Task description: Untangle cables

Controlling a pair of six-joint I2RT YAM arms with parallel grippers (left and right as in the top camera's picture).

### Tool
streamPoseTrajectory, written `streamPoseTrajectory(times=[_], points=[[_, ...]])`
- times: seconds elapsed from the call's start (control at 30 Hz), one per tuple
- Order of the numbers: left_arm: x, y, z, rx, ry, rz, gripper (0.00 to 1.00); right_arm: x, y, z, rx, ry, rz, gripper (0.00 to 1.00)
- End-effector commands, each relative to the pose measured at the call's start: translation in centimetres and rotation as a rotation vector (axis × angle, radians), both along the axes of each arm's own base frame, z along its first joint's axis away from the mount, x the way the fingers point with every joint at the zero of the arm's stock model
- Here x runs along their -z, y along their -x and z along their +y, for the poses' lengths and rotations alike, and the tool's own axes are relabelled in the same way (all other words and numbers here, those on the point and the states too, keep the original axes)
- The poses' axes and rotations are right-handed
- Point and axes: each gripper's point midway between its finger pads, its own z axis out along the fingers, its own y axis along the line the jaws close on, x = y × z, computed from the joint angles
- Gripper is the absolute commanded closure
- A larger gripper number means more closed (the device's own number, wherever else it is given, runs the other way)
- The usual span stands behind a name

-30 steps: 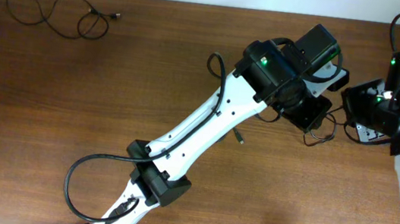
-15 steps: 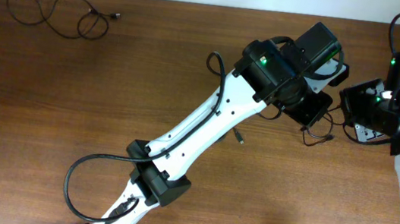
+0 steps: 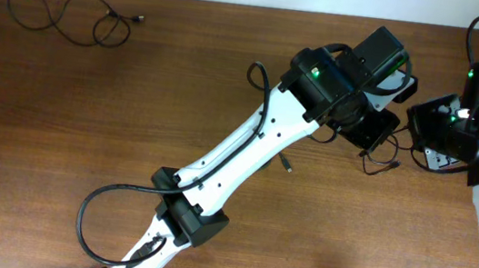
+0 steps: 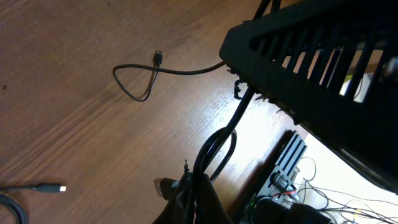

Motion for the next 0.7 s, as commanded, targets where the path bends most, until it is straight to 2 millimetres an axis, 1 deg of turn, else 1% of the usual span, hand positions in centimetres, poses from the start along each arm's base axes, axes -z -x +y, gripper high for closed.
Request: streamPoseTrajectory(times=[0.0,0.03,0.07,0.17,0.23,0.37,0.43,0.6,0.67], points=[[-0.91,-0.06,-0.01,-0.004,0.017,-0.022,0.92,0.11,-0.05,-0.24,0.005,0.003,0.005,0.96],[-0.90,-0.05,0.00,-0.004,0.017,-0.022,0.75,0.11,-0.05,-0.22,0.005,0.002,0.005,0.96],[-0.90,-0.03,-0.01,-0.003,0.017,-0.022,0.72,0.11,-0.05,-0.22,0.005,0.002,0.005,0.96],[-0.88,-0.02,0.00,-0.003,0.016,-0.021,0.72,0.11,-0.05,-0.22,0.005,0.002,0.005,0.96],[-0.88,-0.01,0.01,-0.003,0.016,-0.021,0.77,0.11,-0.05,-0.22,0.005,0.002,0.005,0.96],[-0.88,-0.02,0.00,-0.003,0.016,-0.021,0.77,0.11,-0.05,-0.22,0.005,0.002,0.005,0.96],[-0.89,-0.01,0.00,-0.003,0.016,-0.021,0.80,0.11,-0.05,-0.22,0.005,0.002,0.005,0.96],[-0.87,0.03,0.00,-0.002,0.016,-0.020,0.79,0.10,-0.05,-0.21,0.005,0.001,0.005,0.96],[-0.83,0.10,0.02,-0.002,0.013,-0.018,0.80,0.09,-0.07,-0.16,0.003,-0.001,0.004,0.96]])
